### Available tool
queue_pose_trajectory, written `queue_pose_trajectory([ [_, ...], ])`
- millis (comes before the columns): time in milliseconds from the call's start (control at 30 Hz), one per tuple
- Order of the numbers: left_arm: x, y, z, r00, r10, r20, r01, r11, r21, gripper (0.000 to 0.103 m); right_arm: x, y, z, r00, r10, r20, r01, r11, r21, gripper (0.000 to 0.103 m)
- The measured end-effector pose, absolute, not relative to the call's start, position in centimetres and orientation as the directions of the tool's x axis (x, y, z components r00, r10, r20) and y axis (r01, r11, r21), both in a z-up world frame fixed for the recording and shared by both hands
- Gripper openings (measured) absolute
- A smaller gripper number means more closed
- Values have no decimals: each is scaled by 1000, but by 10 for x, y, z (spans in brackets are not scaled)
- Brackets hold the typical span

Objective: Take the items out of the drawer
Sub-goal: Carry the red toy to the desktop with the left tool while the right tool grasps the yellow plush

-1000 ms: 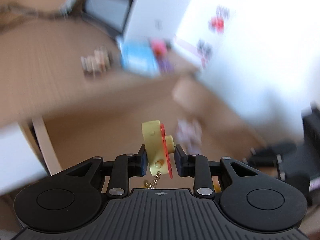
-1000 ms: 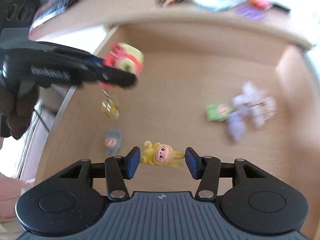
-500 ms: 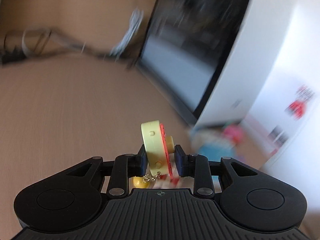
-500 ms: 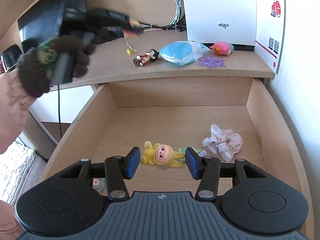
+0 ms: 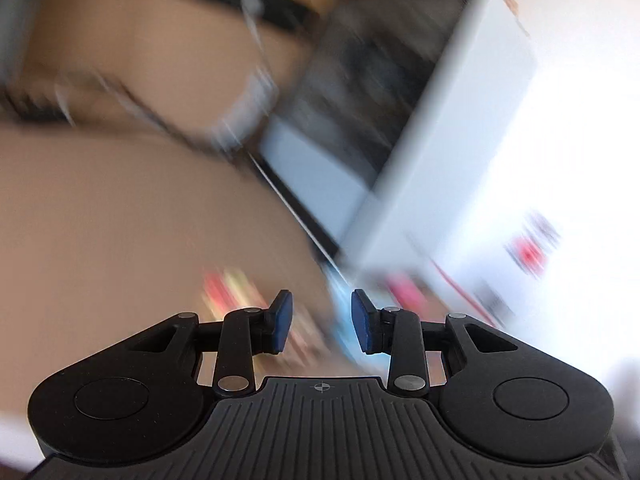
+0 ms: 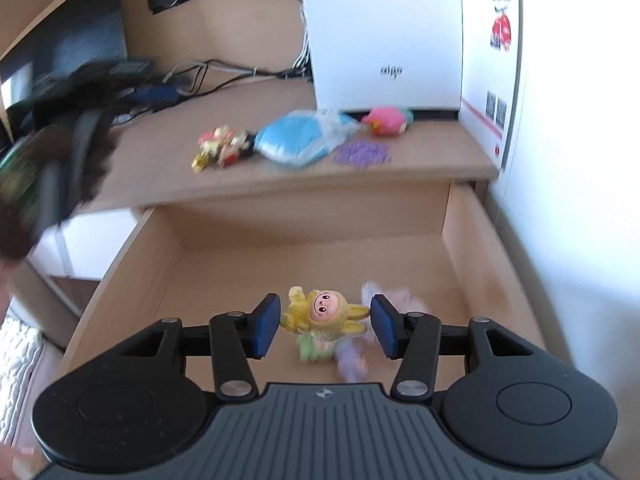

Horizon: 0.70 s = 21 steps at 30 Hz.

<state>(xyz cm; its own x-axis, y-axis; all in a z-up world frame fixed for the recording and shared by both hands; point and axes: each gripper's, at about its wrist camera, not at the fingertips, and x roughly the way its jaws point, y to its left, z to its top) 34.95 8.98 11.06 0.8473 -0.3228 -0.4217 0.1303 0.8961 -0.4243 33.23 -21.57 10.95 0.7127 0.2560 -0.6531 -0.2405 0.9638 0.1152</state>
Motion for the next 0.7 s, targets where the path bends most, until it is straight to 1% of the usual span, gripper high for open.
queue_pose_trajectory([
  [67,333,64,84,718,-456,-526,224,867,-446,35,351,-216,118,729,235,-643,-223,970,101,50],
  [133,320,42,55,574,-539,-617,290,838,-463,35,374,-218,127,740,208,-639,-196,976,91,50],
  [200,308,22,33,466,-569,-677,345,822,-454,35,400,-220,136,740,186,-646,-164,982,94,50],
  [267,298,9,18,403,-566,-719,390,817,-425,35,430,-224,148,748,167,-642,-126,986,109,50],
  [333,290,3,12,366,-571,-735,425,805,-414,35,459,-225,160,783,131,-609,-86,991,103,50],
  [367,291,5,11,359,-579,-732,433,798,-419,35,473,-224,163,799,110,-592,-66,993,96,52],
  [400,292,6,12,360,-588,-724,440,792,-424,35,488,-224,163,804,87,-588,-46,995,85,56],
  [433,292,9,13,366,-591,-719,443,790,-424,35,501,-226,161,799,57,-599,-17,997,73,67],
  [467,290,13,12,373,-589,-717,437,793,-425,35,512,-229,158,791,27,-611,23,997,74,69],
  [500,291,17,10,374,-591,-715,428,794,-432,35,517,-234,154,786,18,-618,49,995,91,69],
  [600,302,18,9,353,-615,-705,403,780,-478,35,511,-246,144,772,80,-630,42,984,175,69],
  [700,305,12,9,355,-614,-705,404,781,-476,35,499,-251,132,762,76,-643,47,984,172,70],
])
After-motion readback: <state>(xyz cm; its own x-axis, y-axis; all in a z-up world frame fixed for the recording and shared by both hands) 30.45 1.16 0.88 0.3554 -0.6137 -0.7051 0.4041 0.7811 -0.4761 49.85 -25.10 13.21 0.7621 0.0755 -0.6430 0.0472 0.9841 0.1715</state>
